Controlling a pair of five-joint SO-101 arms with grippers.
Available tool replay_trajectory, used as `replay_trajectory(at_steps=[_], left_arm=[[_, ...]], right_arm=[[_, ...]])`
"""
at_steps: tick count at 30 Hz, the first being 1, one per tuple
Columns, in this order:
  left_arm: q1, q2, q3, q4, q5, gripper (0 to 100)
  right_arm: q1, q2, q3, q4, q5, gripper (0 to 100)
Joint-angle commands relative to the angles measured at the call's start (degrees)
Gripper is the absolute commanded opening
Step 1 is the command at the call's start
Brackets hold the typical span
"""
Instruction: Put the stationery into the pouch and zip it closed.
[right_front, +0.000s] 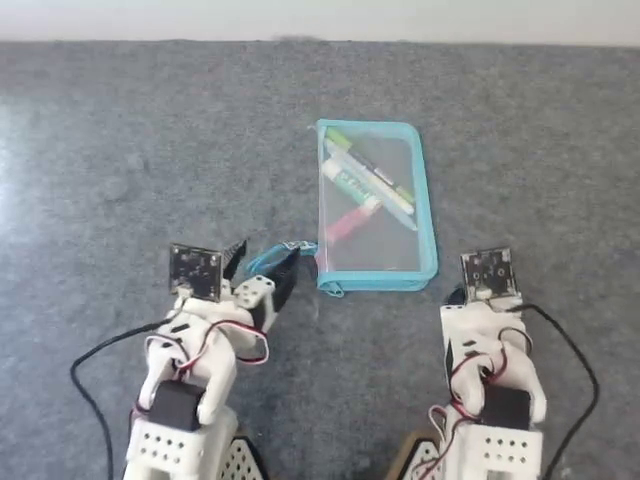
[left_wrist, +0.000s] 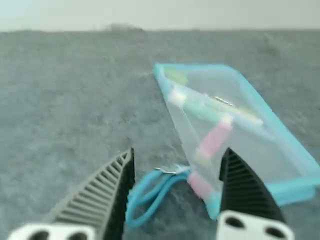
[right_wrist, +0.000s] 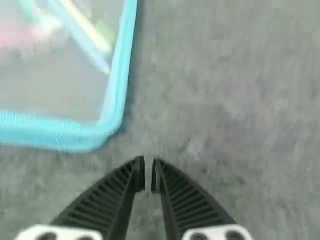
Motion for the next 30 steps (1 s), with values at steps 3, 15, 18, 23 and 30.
replay_trajectory(at_steps=[3, 15, 18, 23, 30], left_arm=[[3.8, -1.1, -0.3, -1.1, 0.7, 27], [3.3, -1.2, -0.3, 26.5, 0.7, 27], [3.3, -1.2, -0.3, 27.9, 0.6, 27], [3.4, -1.2, -0.3, 28.0, 0.7, 27], [3.4, -1.2, -0.3, 28.0, 0.7, 27]], right_arm=[[3.6, -1.0, 1.1, 4.1, -0.3, 4.2], [4.5, -1.0, 1.1, 10.6, -0.5, 3.9], [4.3, -1.0, 1.1, 11.7, -0.6, 4.1], [4.3, -1.0, 1.1, 11.7, -0.6, 4.1], [4.3, -1.0, 1.1, 11.6, -0.6, 4.1]])
